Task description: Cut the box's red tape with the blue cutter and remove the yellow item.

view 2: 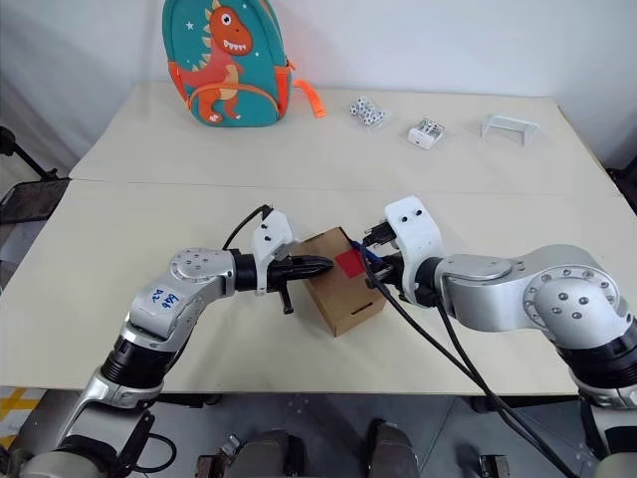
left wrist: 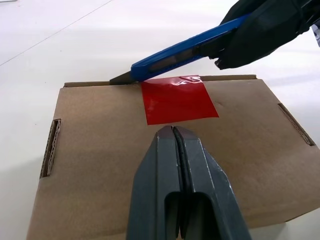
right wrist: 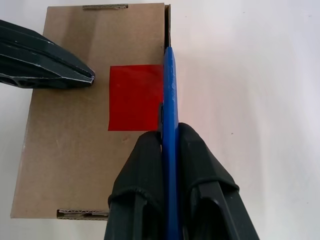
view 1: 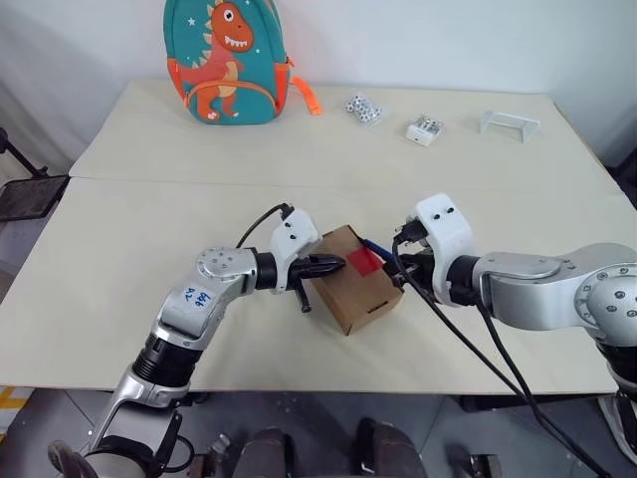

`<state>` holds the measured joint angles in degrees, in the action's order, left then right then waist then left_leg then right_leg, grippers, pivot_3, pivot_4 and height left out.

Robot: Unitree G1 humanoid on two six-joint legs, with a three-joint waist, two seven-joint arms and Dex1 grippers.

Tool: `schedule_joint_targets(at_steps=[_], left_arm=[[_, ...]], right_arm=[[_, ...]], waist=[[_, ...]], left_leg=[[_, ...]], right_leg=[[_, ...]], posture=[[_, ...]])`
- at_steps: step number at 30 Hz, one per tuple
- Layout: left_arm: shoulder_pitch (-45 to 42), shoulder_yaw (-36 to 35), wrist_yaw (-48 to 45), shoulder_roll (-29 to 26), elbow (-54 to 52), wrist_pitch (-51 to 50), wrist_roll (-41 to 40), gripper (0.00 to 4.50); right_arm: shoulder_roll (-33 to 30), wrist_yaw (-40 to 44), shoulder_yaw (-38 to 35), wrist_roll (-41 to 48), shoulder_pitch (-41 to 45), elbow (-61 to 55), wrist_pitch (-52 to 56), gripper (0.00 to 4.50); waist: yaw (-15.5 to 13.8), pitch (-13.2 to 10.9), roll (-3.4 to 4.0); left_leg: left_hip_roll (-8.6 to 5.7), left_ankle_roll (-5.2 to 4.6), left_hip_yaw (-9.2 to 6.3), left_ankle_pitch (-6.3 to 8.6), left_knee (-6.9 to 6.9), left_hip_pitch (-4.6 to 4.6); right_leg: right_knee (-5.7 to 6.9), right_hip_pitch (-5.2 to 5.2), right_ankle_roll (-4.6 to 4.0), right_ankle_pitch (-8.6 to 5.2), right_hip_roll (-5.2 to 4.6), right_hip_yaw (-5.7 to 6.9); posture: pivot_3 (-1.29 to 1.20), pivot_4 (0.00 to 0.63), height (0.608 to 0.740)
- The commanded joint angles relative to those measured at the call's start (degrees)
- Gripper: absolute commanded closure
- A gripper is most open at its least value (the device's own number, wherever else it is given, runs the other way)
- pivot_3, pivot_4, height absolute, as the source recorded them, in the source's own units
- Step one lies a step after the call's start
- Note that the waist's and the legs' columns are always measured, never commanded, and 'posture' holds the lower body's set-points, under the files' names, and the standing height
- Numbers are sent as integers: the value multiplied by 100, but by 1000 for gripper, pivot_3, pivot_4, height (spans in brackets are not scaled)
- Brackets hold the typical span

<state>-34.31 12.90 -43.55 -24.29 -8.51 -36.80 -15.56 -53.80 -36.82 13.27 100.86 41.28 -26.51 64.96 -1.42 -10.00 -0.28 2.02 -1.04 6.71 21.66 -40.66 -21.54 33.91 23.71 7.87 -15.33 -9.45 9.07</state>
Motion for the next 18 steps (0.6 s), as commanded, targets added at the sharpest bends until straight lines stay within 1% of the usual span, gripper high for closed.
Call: schedule_joint_targets(at_steps=[1, 7, 18], left_arm=[[110, 141, -38, -42, -47, -91, 67, 4500], [127, 209, -42, -35, -7, -78, 110, 4500], [314, 414, 251, 155, -89, -314, 183, 4500]], right_arm=[[-41, -107, -33, 131, 0, -78, -64, 4398], [-197, -242, 76, 568, 94, -16, -9, 4398], [-784, -300, 291, 1208, 197, -31, -81, 4398]], waist=[[2, 0, 0], [1, 0, 0], [-20, 1, 1]], left_leg=[[0, 0, 0, 0, 0, 0], [1, 0, 0, 0, 0, 1], [0, 0, -7, 0, -1, 4]], right_leg=[[0, 0, 0, 0, 0, 0], [1, 0, 0, 0, 0, 0], [-2, -9, 0, 0, 0, 1]], posture=[[0, 150, 740], [0, 150, 740], [0, 150, 740]])
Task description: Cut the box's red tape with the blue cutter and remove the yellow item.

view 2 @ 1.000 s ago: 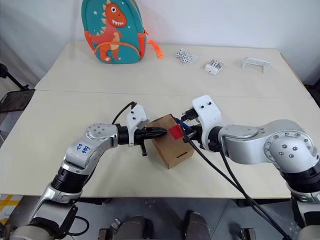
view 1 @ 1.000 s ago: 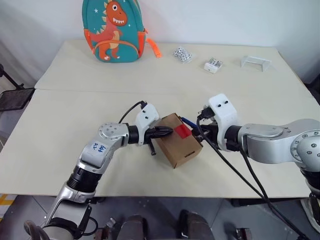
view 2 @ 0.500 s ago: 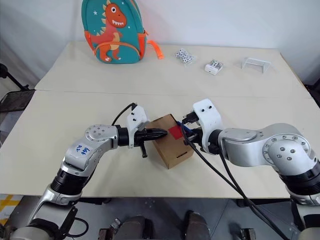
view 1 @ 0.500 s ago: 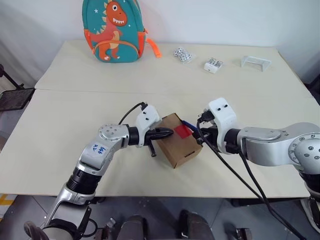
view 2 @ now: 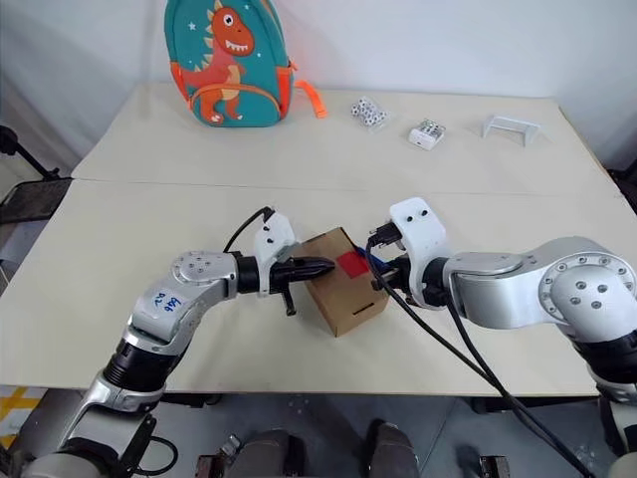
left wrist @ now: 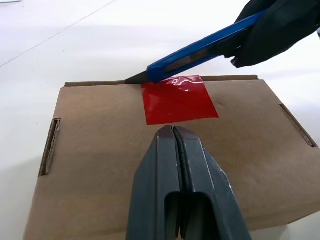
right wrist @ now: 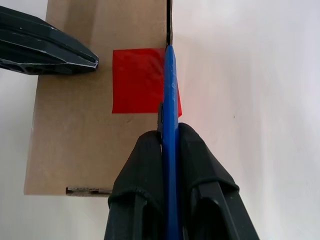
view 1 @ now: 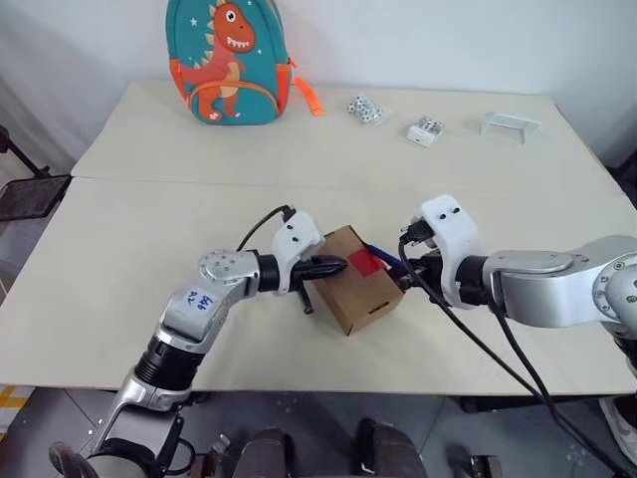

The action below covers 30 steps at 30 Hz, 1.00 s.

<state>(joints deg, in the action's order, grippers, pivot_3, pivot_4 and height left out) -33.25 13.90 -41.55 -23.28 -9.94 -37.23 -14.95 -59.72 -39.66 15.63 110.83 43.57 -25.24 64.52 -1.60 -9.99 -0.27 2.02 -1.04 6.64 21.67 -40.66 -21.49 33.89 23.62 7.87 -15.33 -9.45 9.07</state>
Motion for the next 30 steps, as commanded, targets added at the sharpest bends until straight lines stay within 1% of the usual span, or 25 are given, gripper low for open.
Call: schedule_joint_targets(at_steps=[1, 7, 13, 24, 27, 30], left_arm=[[220, 327, 71, 72, 40, -289, 124, 4500], [246, 386, 163, 168, 40, -334, 145, 4500], [272, 410, 188, 226, 35, -353, 149, 4500], [277, 383, 173, 220, 119, -339, 158, 4500], [274, 380, 162, 223, 133, -321, 154, 4500], [268, 362, 120, 197, 153, -289, 143, 4500]], right_arm=[[-250, 11, 57, 217, -57, -194, -60, 4398], [-551, 214, 42, 217, -232, -440, -225, 4398], [-1076, 478, -69, 217, -527, -671, -408, 4398], [-2057, 1264, -355, 217, -938, -1090, -869, 4398], [-2156, 1389, -430, 217, -867, -1025, -962, 4398], [-2071, 1651, -575, 217, -397, -826, -909, 4398]], waist=[[-2, 0, 0], [-11, 1, 0], [-33, 2, -1], [-40, 2, -1], [-31, 2, -1], [-14, 3, 0]], left_leg=[[0, 0, 0, 0, 0, 0], [-1, 0, -2, 0, -1, 1], [-1, -1, -6, 1, -6, 1], [2, -3, -4, 2, -18, 1], [3, -3, -5, 2, -22, 1], [3, -4, -4, 3, -25, 1]], right_leg=[[-2, -1, 0, 0, 0, 0], [-3, -4, 0, 0, -1, 0], [-7, -10, 0, 0, -1, 1], [-7, -12, 0, 0, -2, -2], [-7, -13, -1, 0, -2, -3], [-5, -12, -1, 0, -2, -5]], posture=[[0, 150, 740], [0, 150, 740], [0, 150, 740], [0, 150, 740], [0, 150, 740], [0, 150, 740]])
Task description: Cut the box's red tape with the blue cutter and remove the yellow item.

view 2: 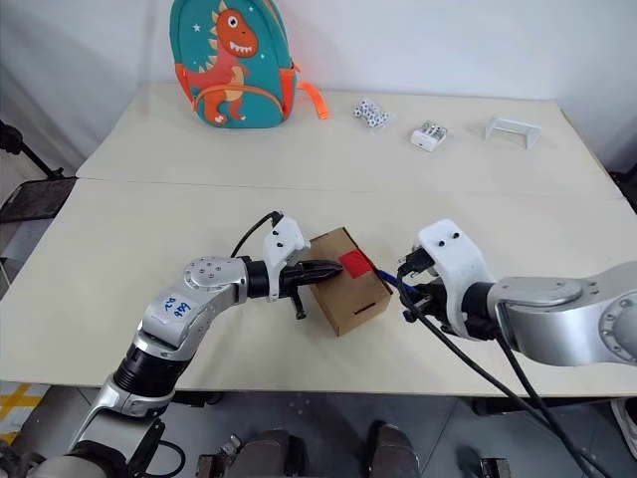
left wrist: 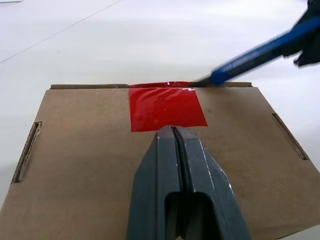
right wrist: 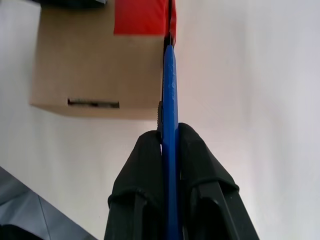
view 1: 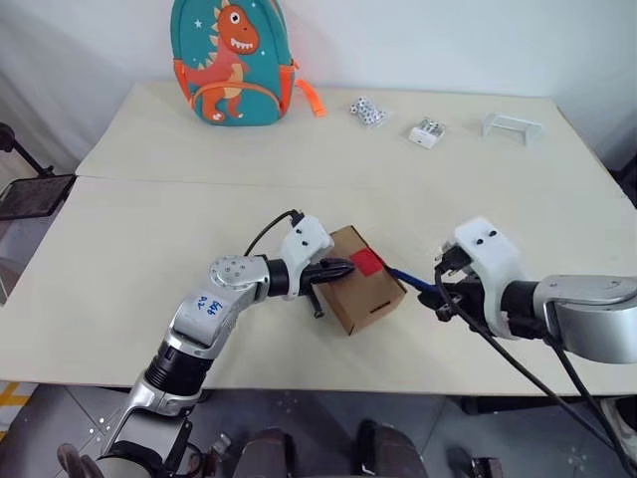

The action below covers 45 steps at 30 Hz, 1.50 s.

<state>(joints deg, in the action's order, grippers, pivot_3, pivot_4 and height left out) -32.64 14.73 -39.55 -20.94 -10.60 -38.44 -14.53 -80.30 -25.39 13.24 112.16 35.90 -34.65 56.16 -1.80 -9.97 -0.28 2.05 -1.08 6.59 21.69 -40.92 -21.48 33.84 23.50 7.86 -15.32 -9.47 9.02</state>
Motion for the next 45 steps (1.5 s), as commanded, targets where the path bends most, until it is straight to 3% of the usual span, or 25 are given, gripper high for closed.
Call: schedule_joint_targets(at_steps=[1, 4, 7, 14, 20, 25, 28, 33, 40, 45], left_arm=[[208, 272, -101, -55, 228, -155, 100, 4500], [156, 280, -214, -127, 256, -100, 105, 4500], [72, 253, -315, -182, 310, -17, 126, 4500], [-94, 220, -497, -238, 383, 88, 96, 4500], [-175, 224, -644, -351, 398, 105, 117, 4500], [-292, 156, -627, -349, 427, 53, 107, 4500], [-323, 146, -646, -382, 426, 77, 132, 4500], [-330, 115, -657, -444, 397, 59, 129, 4500], [-348, 8, -635, -495, 406, 165, 116, 4500], [-337, -830, -916, -721, 445, 629, -340, 4500]], right_arm=[[30, 286, -374, 84, 529, 185, -52, 4398], [-45, 597, -571, 84, 554, 317, 16, 4398], [-267, 757, -1112, -65, -35, 628, 55, 4398], [159, 2112, -2316, -3059, -2134, 1566, -427, 4398], [966, 3452, -2323, -5362, -3247, 2765, -1517, 4398], [2180, 3755, -1998, -7241, -3001, 4227, -3003, 4398], [2616, 3963, -2293, -7423, -2732, 4795, -2914, 4398], [2648, 4763, -2497, -7723, -3008, 4328, -2965, 2819], [2491, 5918, -3609, -7649, -3768, 3814, -3159, 484], [2327, 7553, -4663, -6931, -4347, 3091, -2953, 484]], waist=[[11, 0, 1], [8, 0, 0], [-6, 0, 0], [12, 3, 2], [-1, 7, 7], [58, 11, 11], [69, 14, 29], [54, 15, 31], [32, 15, 33], [44, 9, 41]], left_leg=[[1, 0, 0, 0, 0, 0], [3, 0, -2, 0, -1, 0], [3, -1, -2, 1, 0, -4], [-1, -4, 8, 3, -2, -1], [-4, -4, 11, 3, 0, 3], [-2, 0, 14, 0, 3, 17], [-4, -1, 19, -1, 2, 26], [-2, -1, 18, -2, -3, 32], [-4, 1, 17, -3, 0, 28], [-4, 1, 15, -3, 4, 27]], right_leg=[[0, -1, 0, 0, 0, 0], [0, -1, -2, 0, 0, 2], [-2, 0, -1, 0, 0, 5], [1, -2, -1, 1, 0, 0], [2, -4, 0, 1, 3, 0], [5, -10, 1, 1, 6, -4], [11, -16, 1, 1, 6, -13], [18, -17, 0, 1, 6, -16], [15, -17, 1, 1, 6, -13], [13, -12, 1, 1, 6, -13]], posture=[[0, 150, 740], [0, 150, 740], [0, 150, 740], [0, 150, 740], [0, 150, 740], [0, 150, 740], [0, 150, 740], [0, 150, 740], [0, 150, 740], [0, 150, 740]])
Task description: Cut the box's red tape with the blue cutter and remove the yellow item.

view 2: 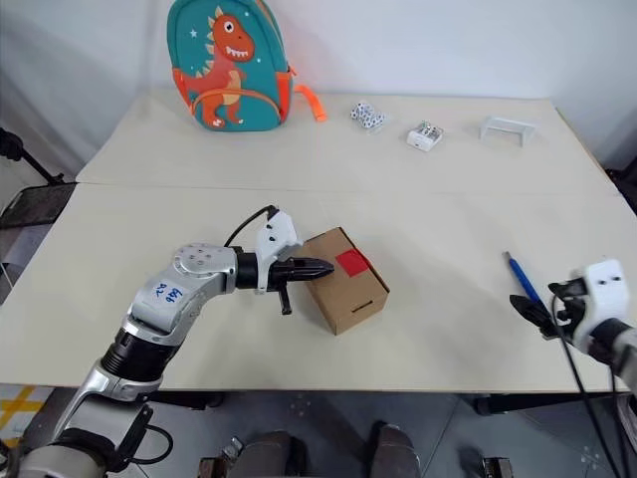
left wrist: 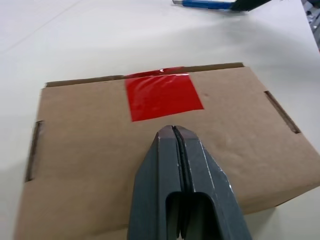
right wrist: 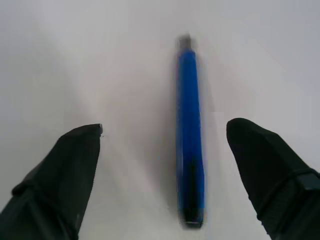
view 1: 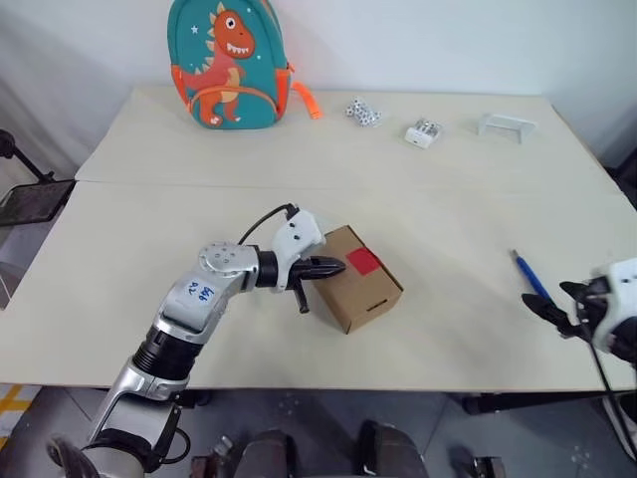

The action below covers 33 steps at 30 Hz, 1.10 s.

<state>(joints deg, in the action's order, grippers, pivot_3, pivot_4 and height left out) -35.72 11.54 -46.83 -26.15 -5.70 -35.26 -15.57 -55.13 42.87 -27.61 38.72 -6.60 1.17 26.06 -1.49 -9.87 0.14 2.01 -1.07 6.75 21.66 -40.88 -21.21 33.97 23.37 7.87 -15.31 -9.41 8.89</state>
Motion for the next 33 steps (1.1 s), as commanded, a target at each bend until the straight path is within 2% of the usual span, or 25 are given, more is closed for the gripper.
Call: schedule_joint_targets(at_steps=[1, 4, 6, 9, 11, 14, 17, 20, 26, 33], left_arm=[[2, -698, -269, -403, 29, 463, -218, 4500], [140, -941, -500, -959, 223, 635, -141, 4500], [278, -972, -651, -1237, 291, 701, -91, 4500], [673, -1119, -863, -1694, 310, 659, -91, 4500], [994, -1096, -865, -1779, 221, 633, -83, 4500], [1217, -1011, -787, -1715, 70, 585, -69, 4500], [1252, -624, -331, -975, -197, 382, -82, 4500], [1122, -486, -34, -541, -228, 198, 1, 4500], [920, -343, 137, -342, -22, 50, 80, 4500], [666, -366, 285, -199, 363, 124, 163, 4500]], right_arm=[[-199, 823, -594, 534, -5, -620, 154, 484], [-109, 806, -414, 796, 353, -952, 546, 1050], [59, 685, -155, 762, 623, -1113, 632, 1704], [624, 295, 733, 162, 1362, -1269, 248, 2759], [1002, 27, 1408, -646, 1796, -1013, -247, 3445], [1324, -126, 1993, -1479, 2130, -579, -832, 4435], [1955, -318, 2939, -2458, 2668, 271, -1629, 4472], [2248, -41, 3297, -2493, 2704, 224, -1389, 4472], [2233, 456, 3482, -2215, 2385, -616, -842, 4472], [2037, 595, 3471, -2132, 1963, -1607, -262, 4472]], waist=[[47, -2, -3], [140, -2, -3], [138, -2, -3], [174, -3, -5], [168, -5, -2], [92, -11, 9], [34, -11, 9], [18, -11, 9], [36, -10, 10], [33, -10, 10]], left_leg=[[1, 0, 0, 0, 0, 1], [7, 0, 5, 0, -1, 7], [5, 0, 3, 0, -2, 6], [6, 1, 3, 0, -2, 6], [5, 1, 6, 0, 0, 0], [1, 3, 5, -1, -1, -8], [-3, 3, 5, 0, -2, -6], [-6, 2, -1, -1, -3, -12], [-3, 8, -2, -3, 24, -3], [-3, 8, 1, -3, 22, -3]], right_leg=[[1, 0, 0, 0, 1, 0], [8, 3, -3, 2, 5, -6], [9, 2, -4, 2, 3, -6], [9, 3, -4, 2, 3, -5], [14, 14, -4, 2, 3, -8], [13, 18, -3, 2, 1, -8], [9, 12, -3, 2, 0, -6], [5, 10, -2, 2, 0, -4], [13, 19, -1, 2, 2, 8], [9, 18, -1, 2, 2, 5]], posture=[[0, 150, 740], [0, 150, 740], [0, 150, 740], [0, 150, 740], [0, 150, 740], [0, 150, 740], [0, 150, 740], [0, 150, 740], [0, 150, 740], [0, 150, 740]])
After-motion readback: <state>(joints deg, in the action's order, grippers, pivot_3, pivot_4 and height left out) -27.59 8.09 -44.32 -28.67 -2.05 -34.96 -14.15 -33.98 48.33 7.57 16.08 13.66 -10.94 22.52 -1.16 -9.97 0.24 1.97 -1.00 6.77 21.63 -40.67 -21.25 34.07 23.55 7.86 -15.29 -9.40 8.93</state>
